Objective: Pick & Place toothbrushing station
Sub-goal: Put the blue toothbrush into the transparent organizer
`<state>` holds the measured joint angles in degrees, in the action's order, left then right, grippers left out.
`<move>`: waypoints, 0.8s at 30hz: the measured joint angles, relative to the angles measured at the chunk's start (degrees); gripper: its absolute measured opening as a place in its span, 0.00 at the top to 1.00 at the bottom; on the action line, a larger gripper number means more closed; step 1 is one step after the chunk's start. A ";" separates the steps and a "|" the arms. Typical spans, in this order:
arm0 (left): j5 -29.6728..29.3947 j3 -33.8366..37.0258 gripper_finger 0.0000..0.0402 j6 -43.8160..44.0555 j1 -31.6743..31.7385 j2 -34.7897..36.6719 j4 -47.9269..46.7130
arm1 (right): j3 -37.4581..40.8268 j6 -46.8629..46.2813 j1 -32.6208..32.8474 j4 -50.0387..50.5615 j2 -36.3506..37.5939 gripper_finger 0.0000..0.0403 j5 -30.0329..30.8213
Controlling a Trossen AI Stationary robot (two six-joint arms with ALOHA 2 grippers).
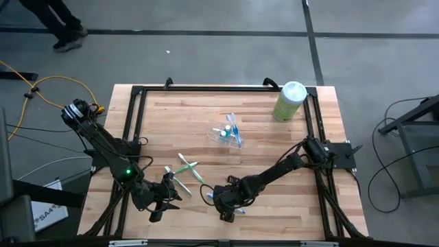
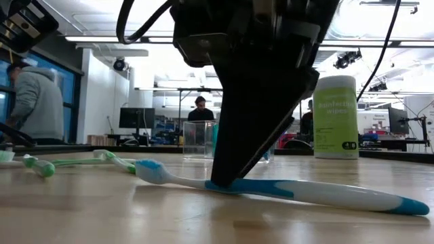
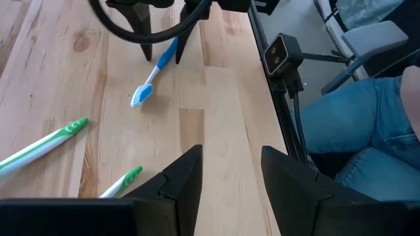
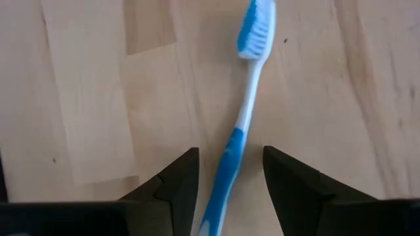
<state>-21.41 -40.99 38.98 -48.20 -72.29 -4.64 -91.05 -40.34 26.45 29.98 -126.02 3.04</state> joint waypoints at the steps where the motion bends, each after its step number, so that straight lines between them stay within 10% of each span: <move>1: 0.00 0.00 0.62 0.00 0.02 0.00 -0.02 | 0.00 -0.22 0.16 -0.02 0.00 0.60 -0.02; 24: 0.02 0.00 0.62 0.00 0.00 0.00 0.83 | -0.07 -0.52 -0.53 -2.41 -3.58 0.81 -1.31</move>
<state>-21.39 -40.99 38.98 -48.21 -72.29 -3.81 -91.11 -40.86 25.92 27.56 -129.60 1.73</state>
